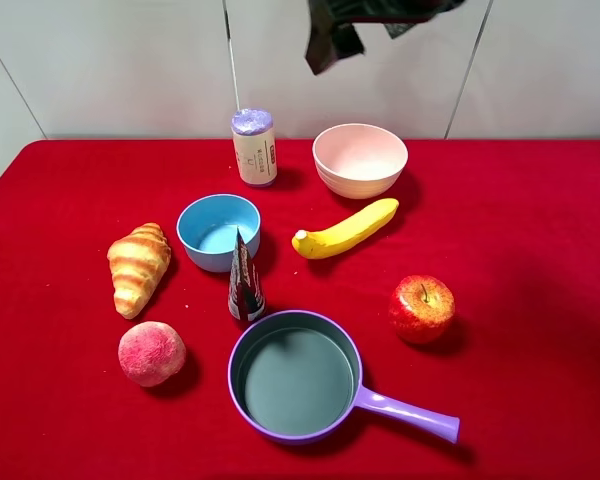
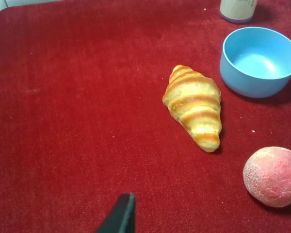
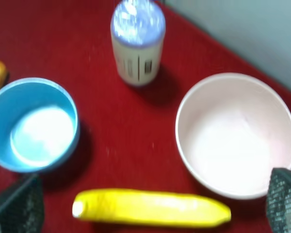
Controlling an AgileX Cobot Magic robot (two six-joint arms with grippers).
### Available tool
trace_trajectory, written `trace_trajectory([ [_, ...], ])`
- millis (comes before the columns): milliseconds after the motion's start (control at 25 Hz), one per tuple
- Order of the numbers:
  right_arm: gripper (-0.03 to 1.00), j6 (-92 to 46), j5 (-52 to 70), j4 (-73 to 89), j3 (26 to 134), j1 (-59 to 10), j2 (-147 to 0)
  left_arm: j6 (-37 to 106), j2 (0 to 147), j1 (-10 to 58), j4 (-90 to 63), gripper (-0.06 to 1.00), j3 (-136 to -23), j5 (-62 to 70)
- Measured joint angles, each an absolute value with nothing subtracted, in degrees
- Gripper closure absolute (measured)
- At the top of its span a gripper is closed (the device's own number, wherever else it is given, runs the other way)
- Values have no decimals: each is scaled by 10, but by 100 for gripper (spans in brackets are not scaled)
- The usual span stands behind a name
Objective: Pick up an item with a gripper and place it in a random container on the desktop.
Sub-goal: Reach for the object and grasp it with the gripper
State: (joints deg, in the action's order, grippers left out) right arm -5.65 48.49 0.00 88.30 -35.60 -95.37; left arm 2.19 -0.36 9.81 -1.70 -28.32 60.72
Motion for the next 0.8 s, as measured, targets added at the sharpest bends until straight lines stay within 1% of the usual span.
trace_trajectory([
  [520,27,-71,480,8,1066,-356,-1107,22,-4,98,-17,-4,-283,607],
  [800,27,-71,470,8,1136,-356,-1179,22,-4,98,-17,-4,-283,607],
])
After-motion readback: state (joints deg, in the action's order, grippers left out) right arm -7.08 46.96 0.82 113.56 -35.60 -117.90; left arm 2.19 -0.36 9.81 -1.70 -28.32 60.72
